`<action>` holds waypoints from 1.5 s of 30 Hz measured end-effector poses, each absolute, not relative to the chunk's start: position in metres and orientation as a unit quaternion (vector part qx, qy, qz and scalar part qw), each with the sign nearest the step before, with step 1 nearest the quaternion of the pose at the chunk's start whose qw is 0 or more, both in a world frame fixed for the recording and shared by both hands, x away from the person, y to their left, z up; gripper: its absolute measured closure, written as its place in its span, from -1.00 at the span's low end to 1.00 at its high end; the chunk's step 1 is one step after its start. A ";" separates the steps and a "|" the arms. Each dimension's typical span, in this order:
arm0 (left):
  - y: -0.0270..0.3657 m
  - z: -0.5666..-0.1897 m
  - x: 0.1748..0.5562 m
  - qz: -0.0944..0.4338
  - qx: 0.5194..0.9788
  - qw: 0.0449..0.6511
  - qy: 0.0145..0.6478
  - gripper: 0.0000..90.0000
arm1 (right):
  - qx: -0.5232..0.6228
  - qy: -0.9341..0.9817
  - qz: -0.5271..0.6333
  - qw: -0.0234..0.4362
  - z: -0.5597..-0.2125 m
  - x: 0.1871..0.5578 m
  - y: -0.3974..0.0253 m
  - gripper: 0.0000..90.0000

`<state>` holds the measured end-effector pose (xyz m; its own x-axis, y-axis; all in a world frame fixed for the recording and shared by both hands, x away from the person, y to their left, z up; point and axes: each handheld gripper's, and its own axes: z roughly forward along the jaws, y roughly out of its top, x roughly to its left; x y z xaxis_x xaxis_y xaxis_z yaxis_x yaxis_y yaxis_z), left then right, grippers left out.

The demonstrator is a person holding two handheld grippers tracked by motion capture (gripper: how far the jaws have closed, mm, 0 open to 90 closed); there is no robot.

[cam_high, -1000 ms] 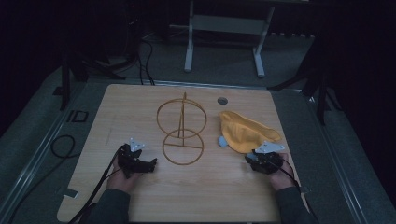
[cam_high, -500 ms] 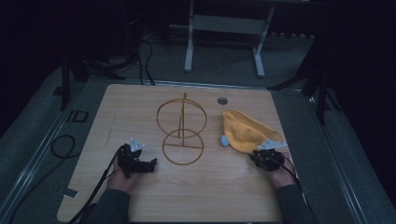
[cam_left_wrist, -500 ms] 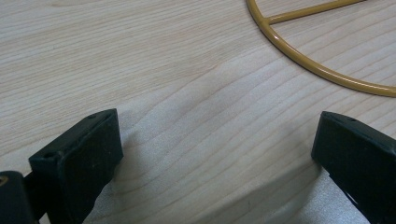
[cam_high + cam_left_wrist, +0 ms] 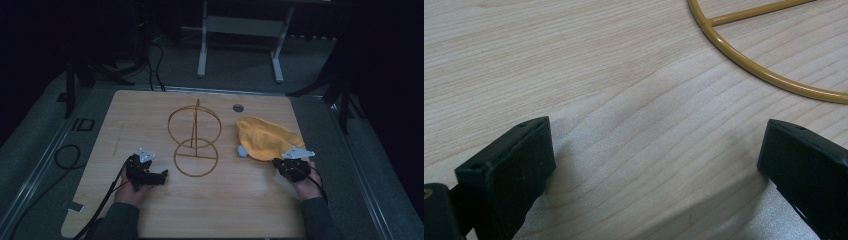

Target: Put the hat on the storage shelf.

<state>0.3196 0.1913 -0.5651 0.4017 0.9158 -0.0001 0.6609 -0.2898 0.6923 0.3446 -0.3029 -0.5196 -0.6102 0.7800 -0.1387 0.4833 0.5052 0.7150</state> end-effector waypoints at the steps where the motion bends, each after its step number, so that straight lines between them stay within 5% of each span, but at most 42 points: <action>1: 0.191 -0.565 0.320 0.204 0.777 0.312 0.507 -0.96 | 0.375 0.837 0.324 0.232 -0.517 0.344 -0.302 0.86; 39: 0.191 -0.565 0.320 0.203 0.777 0.313 0.508 -0.96 | 0.300 0.818 0.384 0.306 -0.413 0.332 -0.287 0.87; 45: 0.192 -0.565 0.320 0.203 0.777 0.312 0.507 -0.96 | 0.305 0.826 0.373 0.292 -0.419 0.334 -0.290 0.86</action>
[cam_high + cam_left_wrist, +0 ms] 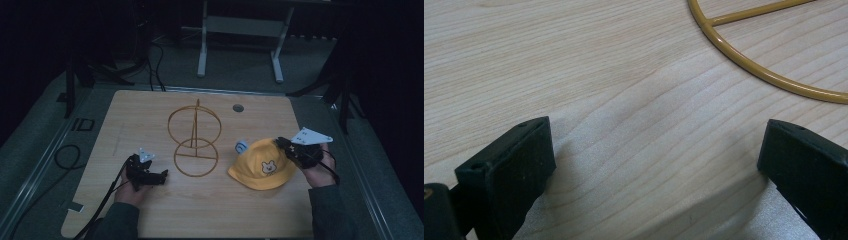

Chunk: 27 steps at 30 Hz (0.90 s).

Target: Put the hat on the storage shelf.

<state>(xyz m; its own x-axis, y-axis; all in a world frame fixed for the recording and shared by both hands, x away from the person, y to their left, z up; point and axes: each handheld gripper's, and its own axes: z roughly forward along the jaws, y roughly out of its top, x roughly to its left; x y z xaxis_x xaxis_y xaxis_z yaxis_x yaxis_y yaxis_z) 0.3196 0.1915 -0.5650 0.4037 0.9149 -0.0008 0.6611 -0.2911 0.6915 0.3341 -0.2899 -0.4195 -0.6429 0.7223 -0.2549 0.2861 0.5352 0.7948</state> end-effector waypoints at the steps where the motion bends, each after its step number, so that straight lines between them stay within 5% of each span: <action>1: 0.191 -0.565 0.320 0.204 0.777 0.312 0.507 -0.96 | 0.308 0.827 0.370 0.289 -0.422 0.334 -0.291 0.86; 27: 0.191 -0.565 0.320 0.203 0.777 0.312 0.507 -0.96 | 0.278 0.866 0.331 0.250 -0.420 0.344 -0.272 -0.07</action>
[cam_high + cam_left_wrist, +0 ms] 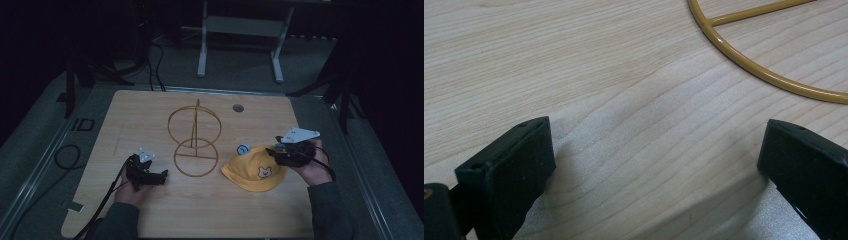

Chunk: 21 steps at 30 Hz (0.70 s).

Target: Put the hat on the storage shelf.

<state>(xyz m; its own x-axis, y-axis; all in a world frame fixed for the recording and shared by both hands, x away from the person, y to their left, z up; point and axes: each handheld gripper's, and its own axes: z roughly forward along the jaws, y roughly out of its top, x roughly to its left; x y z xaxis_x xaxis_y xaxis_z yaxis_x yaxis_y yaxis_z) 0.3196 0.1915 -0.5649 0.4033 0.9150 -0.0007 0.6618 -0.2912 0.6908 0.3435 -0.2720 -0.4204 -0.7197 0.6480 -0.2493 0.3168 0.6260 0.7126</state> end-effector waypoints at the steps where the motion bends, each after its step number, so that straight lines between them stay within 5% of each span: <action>1: 0.191 -0.565 0.320 0.203 0.777 0.312 0.507 -0.96 | 0.277 0.868 0.330 0.247 -0.420 0.344 -0.271 -0.09; 15: 0.192 -0.565 0.320 0.203 0.778 0.312 0.507 -0.96 | 0.241 0.904 0.269 0.229 -0.423 0.356 -0.252 -0.19; 21: 0.192 -0.565 0.320 0.203 0.778 0.312 0.507 -0.96 | 0.225 0.918 0.244 0.217 -0.424 0.363 -0.248 0.00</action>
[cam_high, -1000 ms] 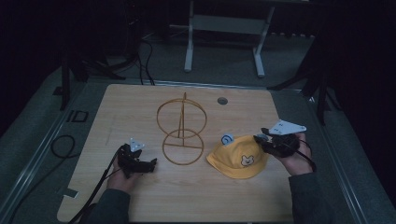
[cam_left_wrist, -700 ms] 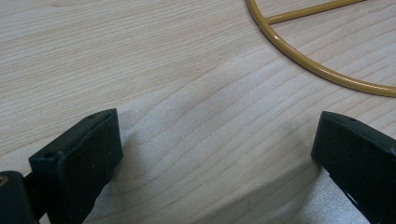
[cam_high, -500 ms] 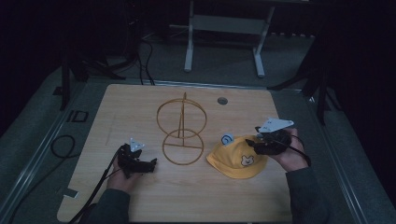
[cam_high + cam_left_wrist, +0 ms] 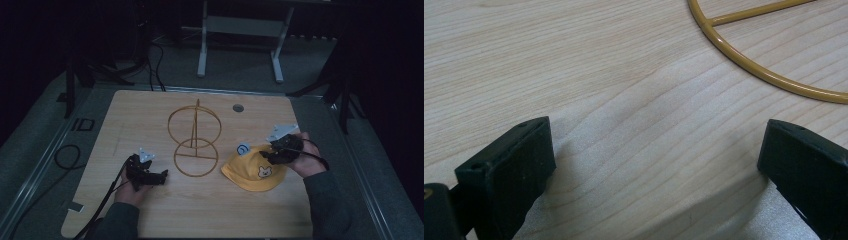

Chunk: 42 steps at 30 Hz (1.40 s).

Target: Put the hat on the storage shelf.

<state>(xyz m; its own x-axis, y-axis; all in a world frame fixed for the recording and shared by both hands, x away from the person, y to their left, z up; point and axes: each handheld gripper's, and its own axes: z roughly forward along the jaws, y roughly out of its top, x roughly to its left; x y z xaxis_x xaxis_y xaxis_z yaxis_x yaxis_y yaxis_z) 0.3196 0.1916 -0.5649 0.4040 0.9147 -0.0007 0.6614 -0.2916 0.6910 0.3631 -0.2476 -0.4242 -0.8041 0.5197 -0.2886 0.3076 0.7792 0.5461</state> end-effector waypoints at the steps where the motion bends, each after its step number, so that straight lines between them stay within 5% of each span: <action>1: 0.192 -0.565 0.320 0.203 0.778 0.312 0.507 -0.96 | 0.225 0.919 0.243 0.213 -0.424 0.365 -0.248 0.01; 29: 0.192 -0.565 0.320 0.203 0.778 0.312 0.507 -0.96 | 0.157 0.964 0.148 0.157 -0.415 0.384 -0.229 0.22; 37: 0.192 -0.565 0.320 0.203 0.778 0.312 0.507 -0.96 | 0.136 0.975 0.115 0.134 -0.417 0.394 -0.221 0.13; 42: 0.192 -0.565 0.320 0.204 0.778 0.312 0.507 -0.96 | 0.125 0.980 0.101 0.121 -0.419 0.397 -0.217 0.35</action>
<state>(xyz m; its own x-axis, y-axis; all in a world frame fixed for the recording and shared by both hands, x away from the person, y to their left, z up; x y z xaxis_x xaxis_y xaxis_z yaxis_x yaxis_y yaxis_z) 0.3196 0.1916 -0.5650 0.4037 0.9149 0.0007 0.6611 -0.2922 0.6911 0.3965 -0.2172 -0.4190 -0.9397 0.2686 -0.2118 0.2196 0.9484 0.2286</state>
